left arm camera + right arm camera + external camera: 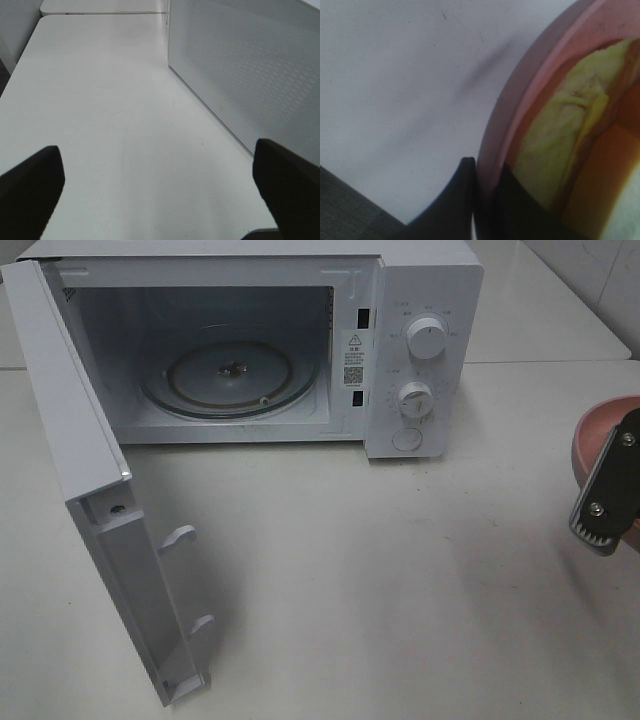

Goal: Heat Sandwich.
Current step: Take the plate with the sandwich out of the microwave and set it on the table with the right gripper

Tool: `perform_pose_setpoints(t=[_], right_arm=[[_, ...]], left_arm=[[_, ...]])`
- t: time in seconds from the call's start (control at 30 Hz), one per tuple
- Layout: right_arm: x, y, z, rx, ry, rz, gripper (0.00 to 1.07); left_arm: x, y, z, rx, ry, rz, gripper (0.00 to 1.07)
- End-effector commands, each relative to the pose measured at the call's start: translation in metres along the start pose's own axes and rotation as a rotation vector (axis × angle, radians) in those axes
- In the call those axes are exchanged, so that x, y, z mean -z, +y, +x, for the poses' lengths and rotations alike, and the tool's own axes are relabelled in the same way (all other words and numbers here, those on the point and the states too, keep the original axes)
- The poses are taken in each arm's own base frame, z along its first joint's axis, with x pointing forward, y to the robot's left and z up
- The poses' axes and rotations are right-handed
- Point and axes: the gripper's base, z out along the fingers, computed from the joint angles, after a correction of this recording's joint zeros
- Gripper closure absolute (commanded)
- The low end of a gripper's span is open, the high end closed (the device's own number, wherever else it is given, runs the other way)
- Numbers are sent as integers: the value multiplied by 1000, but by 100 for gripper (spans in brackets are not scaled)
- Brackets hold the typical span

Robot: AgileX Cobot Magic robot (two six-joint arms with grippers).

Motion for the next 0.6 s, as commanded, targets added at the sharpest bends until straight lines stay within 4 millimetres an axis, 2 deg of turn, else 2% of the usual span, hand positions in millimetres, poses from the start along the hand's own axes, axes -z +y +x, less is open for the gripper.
perform_pose_setpoints(t=[0.03, 0.3, 0.4, 0.6], right_arm=[[2, -4, 1, -46, -2, 37, 106], [3, -6, -2, -94, 6, 45, 106], [1, -7, -9, -105, 24, 43, 106], [-8, -12, -38, -190, 64, 57, 106]], left_arm=[[2, 0, 2, 3, -15, 7, 9], [2, 0, 2, 3, -15, 7, 9], [2, 0, 2, 3, -15, 7, 9], [2, 0, 2, 3, -15, 7, 9]])
